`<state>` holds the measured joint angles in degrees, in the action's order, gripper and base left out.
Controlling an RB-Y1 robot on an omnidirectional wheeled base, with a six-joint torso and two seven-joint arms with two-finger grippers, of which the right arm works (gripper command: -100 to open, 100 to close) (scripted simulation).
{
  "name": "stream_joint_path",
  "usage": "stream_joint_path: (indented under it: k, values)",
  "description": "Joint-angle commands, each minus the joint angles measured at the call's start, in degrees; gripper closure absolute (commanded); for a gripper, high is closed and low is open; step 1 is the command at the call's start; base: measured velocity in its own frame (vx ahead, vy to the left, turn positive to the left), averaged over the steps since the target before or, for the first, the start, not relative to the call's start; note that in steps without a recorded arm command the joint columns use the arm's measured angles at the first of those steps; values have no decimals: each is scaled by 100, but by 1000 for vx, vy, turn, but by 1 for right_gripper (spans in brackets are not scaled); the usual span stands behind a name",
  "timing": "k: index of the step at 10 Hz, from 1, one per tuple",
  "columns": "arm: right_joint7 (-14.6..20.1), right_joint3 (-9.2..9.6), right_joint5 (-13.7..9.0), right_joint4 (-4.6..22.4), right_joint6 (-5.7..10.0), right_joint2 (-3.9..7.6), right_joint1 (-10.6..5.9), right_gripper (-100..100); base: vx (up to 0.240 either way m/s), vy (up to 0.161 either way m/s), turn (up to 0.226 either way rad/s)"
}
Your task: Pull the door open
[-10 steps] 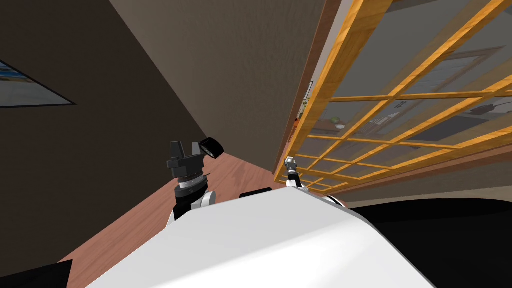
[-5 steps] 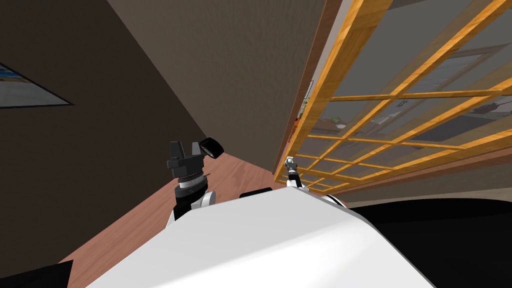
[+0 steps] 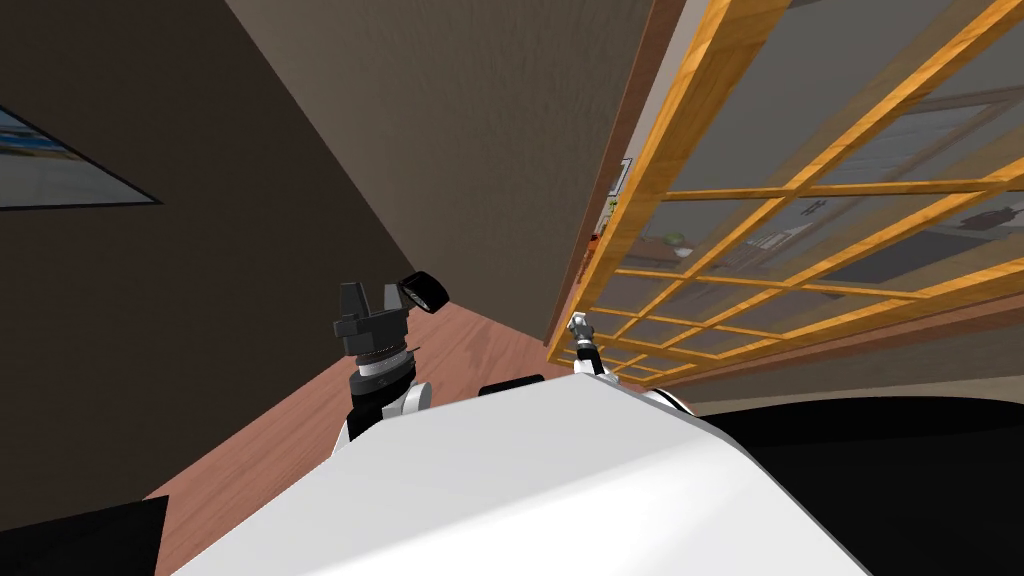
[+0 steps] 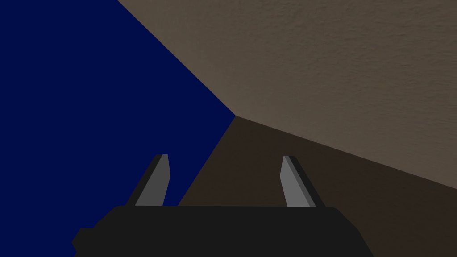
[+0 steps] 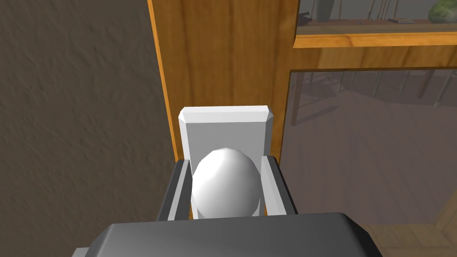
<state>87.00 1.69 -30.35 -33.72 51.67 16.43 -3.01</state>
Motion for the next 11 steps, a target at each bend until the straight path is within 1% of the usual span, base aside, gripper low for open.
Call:
stream_joint_path:
  k: [1, 6, 7, 8, 9, 11]
  values:
    - [74, 97, 52, -38, -28, 9, 54, 100, -203, 4, 57]
    - [417, 475, 273, -151, -8, 143, 148, 100, -250, -17, 80]
    - [354, 429, 248, -164, -22, 124, 146, 100, -106, 4, 24]
    - [497, 574, 329, -193, 17, 191, 217, 100, -173, -22, 104]
    - [526, 602, 345, -202, 28, 208, 229, 100, -229, -13, 81]
    - [693, 761, 436, -251, 95, 310, 299, 100, -247, -35, 98]
